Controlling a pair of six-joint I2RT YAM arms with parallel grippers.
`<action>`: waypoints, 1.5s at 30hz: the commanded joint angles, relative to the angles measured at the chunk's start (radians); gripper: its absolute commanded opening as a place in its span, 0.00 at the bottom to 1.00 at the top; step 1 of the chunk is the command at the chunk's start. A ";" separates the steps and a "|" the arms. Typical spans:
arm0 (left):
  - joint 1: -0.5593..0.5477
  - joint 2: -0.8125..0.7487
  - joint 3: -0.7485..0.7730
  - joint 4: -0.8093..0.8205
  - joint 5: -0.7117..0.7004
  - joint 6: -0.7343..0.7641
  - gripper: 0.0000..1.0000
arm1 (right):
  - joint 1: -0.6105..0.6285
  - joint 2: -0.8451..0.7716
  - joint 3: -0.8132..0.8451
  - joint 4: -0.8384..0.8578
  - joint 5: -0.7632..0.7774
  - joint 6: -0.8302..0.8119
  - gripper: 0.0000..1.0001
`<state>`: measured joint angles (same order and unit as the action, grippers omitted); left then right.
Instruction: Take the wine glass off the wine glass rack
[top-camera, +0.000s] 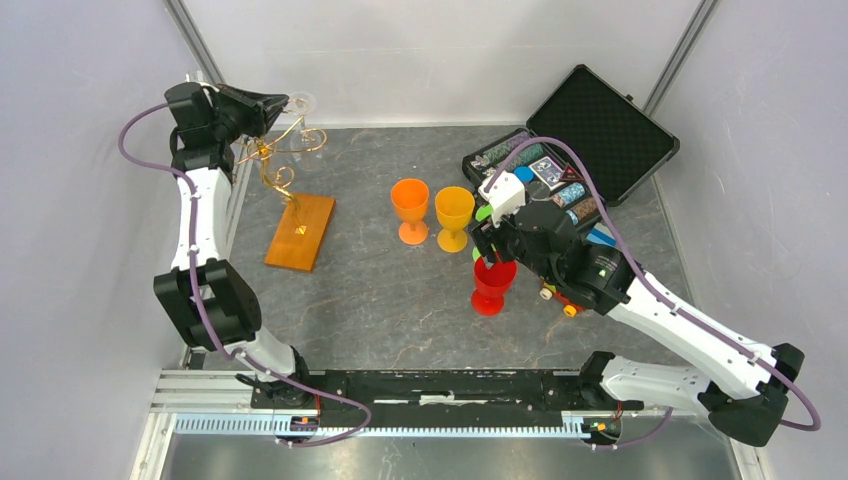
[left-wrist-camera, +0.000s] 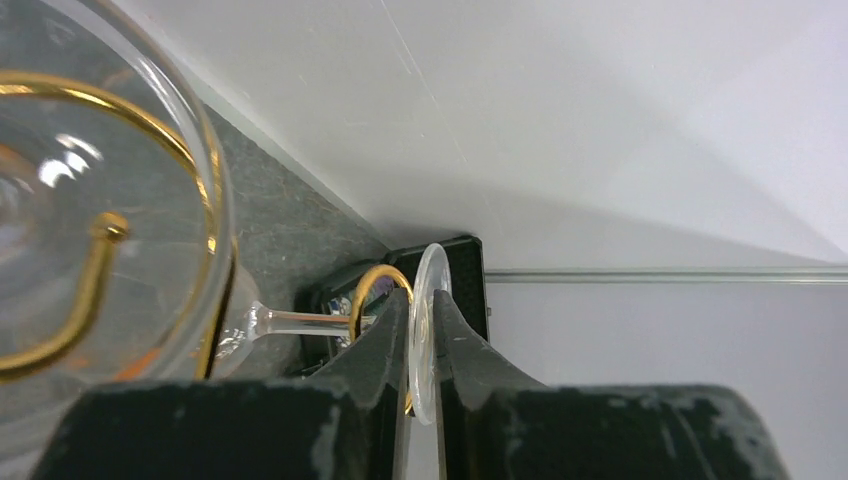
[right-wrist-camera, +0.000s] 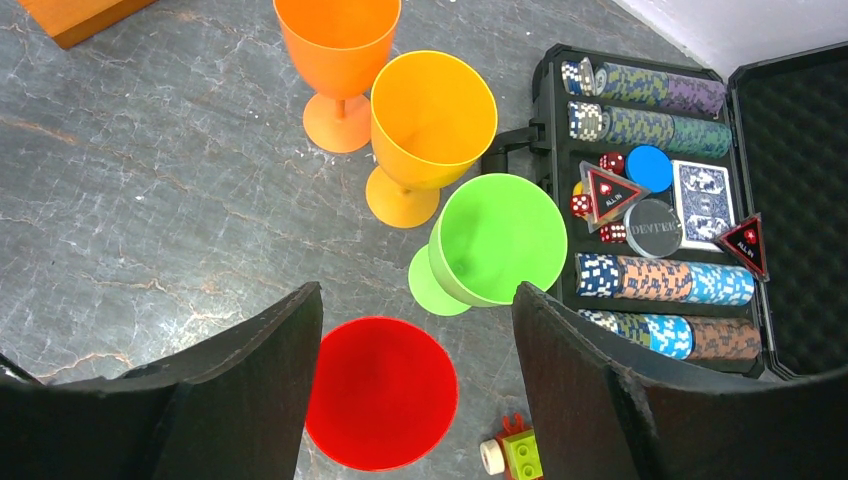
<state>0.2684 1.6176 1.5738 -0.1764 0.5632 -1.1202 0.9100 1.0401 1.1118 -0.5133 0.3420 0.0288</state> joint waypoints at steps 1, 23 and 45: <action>-0.001 -0.067 -0.012 0.089 0.050 -0.060 0.16 | 0.004 -0.013 -0.010 0.044 0.019 -0.007 0.74; -0.057 -0.032 0.042 -0.094 0.023 0.134 0.22 | 0.004 -0.007 -0.024 0.050 0.033 -0.006 0.74; -0.031 -0.129 0.037 -0.035 -0.003 0.093 0.02 | 0.004 -0.009 -0.026 0.053 0.036 -0.004 0.74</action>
<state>0.2253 1.5742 1.5978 -0.2684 0.5503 -1.0206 0.9100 1.0409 1.0878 -0.5076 0.3618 0.0284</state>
